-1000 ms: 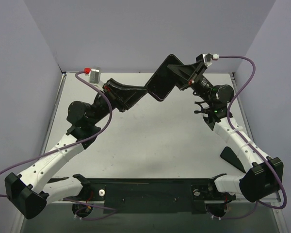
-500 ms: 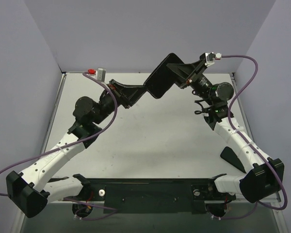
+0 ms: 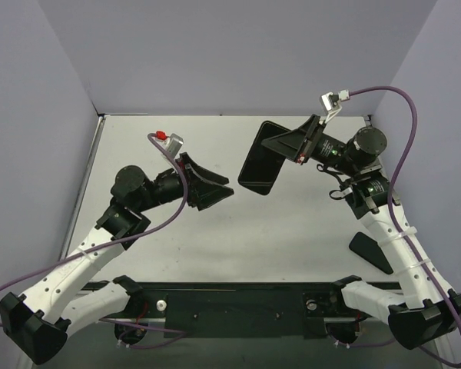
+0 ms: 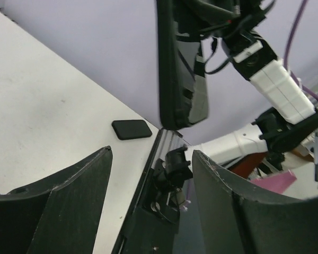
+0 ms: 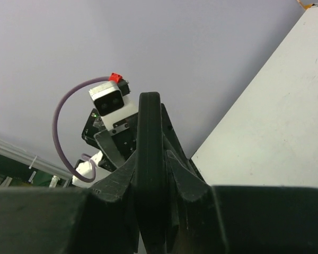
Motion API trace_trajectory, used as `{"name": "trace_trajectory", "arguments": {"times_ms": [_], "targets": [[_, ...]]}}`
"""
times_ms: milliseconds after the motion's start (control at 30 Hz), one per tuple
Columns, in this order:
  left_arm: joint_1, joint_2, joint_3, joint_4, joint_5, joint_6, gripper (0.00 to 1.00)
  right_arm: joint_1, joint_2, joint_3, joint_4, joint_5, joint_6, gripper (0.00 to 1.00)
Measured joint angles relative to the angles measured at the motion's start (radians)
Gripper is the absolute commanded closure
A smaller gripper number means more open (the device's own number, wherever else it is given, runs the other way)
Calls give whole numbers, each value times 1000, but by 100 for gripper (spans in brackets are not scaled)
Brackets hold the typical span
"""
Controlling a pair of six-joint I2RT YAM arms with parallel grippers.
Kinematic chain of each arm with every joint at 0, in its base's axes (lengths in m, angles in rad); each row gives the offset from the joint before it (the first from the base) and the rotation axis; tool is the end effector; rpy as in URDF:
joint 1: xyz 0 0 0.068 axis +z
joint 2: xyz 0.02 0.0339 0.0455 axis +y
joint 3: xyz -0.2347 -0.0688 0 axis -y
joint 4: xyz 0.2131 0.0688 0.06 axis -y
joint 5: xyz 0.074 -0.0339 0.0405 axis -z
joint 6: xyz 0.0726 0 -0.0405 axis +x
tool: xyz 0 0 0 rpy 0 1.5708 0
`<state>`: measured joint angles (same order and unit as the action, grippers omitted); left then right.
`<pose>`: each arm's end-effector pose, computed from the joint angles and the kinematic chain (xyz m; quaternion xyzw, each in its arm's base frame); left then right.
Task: Take the phone out of the phone case
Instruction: Remove the phone case from the phone.
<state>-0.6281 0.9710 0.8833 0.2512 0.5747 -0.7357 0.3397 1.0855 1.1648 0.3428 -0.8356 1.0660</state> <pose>0.1695 -0.1719 0.3703 0.1824 0.6312 -0.6032 0.4521 0.1990 0.1274 0.4481 -0.1420 0.5852 0.6642 0.4430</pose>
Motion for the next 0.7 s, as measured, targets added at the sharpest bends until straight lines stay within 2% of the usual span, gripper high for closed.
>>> {"name": "trace_trajectory", "arguments": {"times_ms": [200,467,700], "targets": [[6,-5,25,43,117,-122,29,-7,-1,0,-23,-26,-24,100],[-6,104,-77,431,101,-509,30,-7,2,0,-24,-26,-20,100],[-52,161,-88,568,93,-633,31,-13,6,0,-23,-26,-16,100]]}}
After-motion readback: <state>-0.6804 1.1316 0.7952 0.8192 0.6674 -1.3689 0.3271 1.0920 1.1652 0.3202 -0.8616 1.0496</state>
